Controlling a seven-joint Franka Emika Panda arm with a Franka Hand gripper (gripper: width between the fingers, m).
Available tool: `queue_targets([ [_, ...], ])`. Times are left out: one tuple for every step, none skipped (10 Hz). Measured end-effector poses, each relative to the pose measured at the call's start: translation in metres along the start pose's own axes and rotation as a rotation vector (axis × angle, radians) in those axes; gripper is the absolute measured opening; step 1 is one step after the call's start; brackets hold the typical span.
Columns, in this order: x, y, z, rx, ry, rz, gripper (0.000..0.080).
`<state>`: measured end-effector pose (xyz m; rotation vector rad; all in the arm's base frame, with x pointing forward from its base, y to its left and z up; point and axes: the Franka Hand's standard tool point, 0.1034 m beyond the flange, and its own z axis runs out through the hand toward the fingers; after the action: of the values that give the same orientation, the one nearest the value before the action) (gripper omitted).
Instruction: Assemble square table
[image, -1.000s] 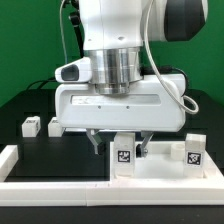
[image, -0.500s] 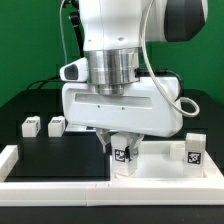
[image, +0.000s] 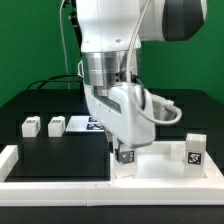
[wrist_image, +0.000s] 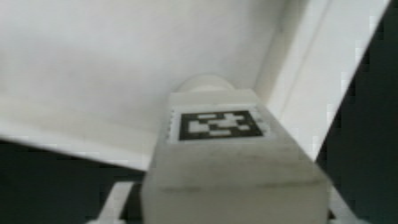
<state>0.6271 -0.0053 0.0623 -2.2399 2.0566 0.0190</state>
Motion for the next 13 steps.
queue_targets([
  [-0.001, 0.001, 0.000, 0.001, -0.018, 0.177, 0.0290],
  [-0.001, 0.001, 0.000, 0.000, -0.028, 0.313, 0.0290],
  [-0.002, 0.001, 0.000, -0.001, -0.030, 0.405, 0.0290],
  [-0.002, 0.002, 0.000, -0.002, -0.029, 0.443, 0.0290],
  [-0.002, 0.001, 0.000, 0.000, -0.027, 0.481, 0.0290],
  [-0.001, 0.001, 0.001, 0.002, -0.025, 0.453, 0.0361],
  [-0.002, 0.001, 0.001, 0.002, -0.019, 0.375, 0.0497],
  [-0.006, 0.000, 0.000, 0.003, 0.001, 0.232, 0.0497],
  [-0.011, -0.003, 0.000, 0.018, 0.011, 0.090, 0.0621],
  [-0.012, -0.001, 0.000, 0.021, 0.015, -0.052, 0.0641],
  [-0.011, -0.001, 0.001, 0.020, 0.016, -0.072, 0.0641],
  [-0.010, -0.001, 0.001, 0.018, 0.019, -0.153, 0.0648],
  [-0.010, -0.001, 0.001, 0.016, 0.020, -0.217, 0.0648],
])
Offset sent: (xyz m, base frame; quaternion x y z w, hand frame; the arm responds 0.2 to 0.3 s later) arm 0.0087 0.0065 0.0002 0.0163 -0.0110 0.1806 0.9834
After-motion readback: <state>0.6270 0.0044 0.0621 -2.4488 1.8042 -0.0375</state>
